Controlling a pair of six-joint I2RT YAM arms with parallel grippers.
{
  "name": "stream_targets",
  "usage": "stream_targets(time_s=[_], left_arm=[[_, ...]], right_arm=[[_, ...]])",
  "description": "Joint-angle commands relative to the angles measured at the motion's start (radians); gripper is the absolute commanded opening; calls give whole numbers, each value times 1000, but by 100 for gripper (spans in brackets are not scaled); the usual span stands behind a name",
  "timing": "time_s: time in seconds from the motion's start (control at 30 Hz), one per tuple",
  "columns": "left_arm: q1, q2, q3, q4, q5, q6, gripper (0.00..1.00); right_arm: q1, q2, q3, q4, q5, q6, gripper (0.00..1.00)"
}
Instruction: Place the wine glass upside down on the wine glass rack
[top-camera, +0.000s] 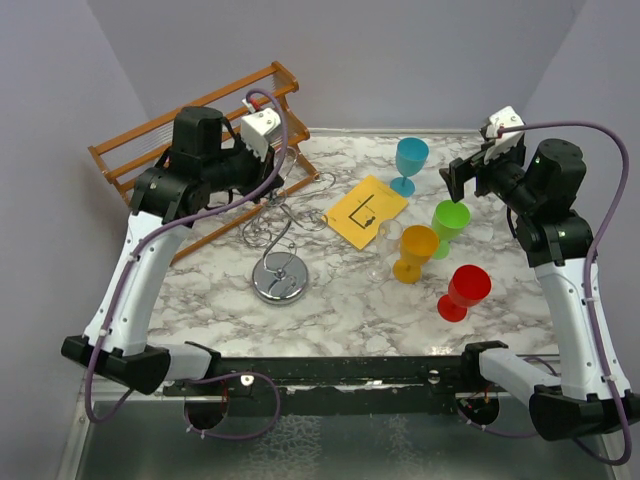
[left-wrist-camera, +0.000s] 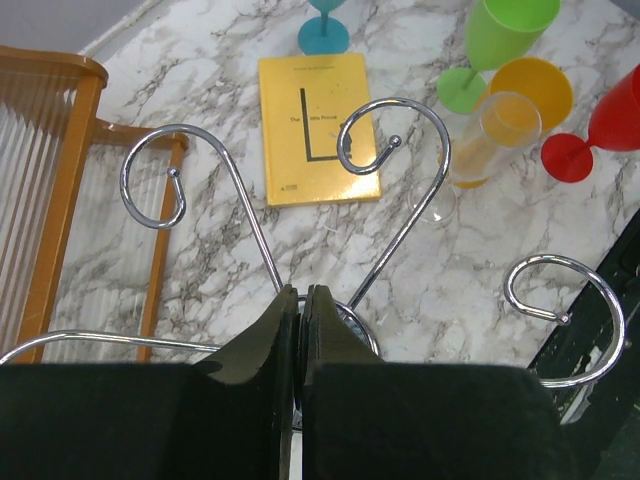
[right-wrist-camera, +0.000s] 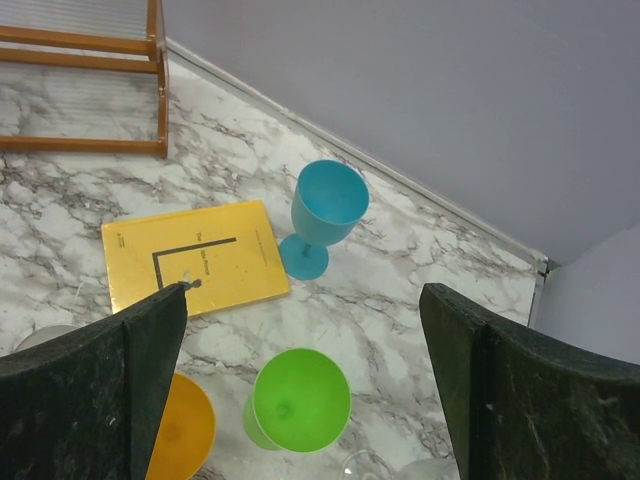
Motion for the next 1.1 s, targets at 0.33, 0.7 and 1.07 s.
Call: stream_targets(time_s=[0.33, 0.7, 1.07], left_arm=[[-35, 143, 193, 303, -15, -63, 0], [-42, 171, 142, 307, -23, -71, 0], [-43, 212, 267, 196, -13, -84, 0]], right_arm=[[6, 28, 49, -31, -33, -28, 100], [9, 124, 62, -170, -313, -76, 99], [85, 204, 88, -320, -294, -140, 86]])
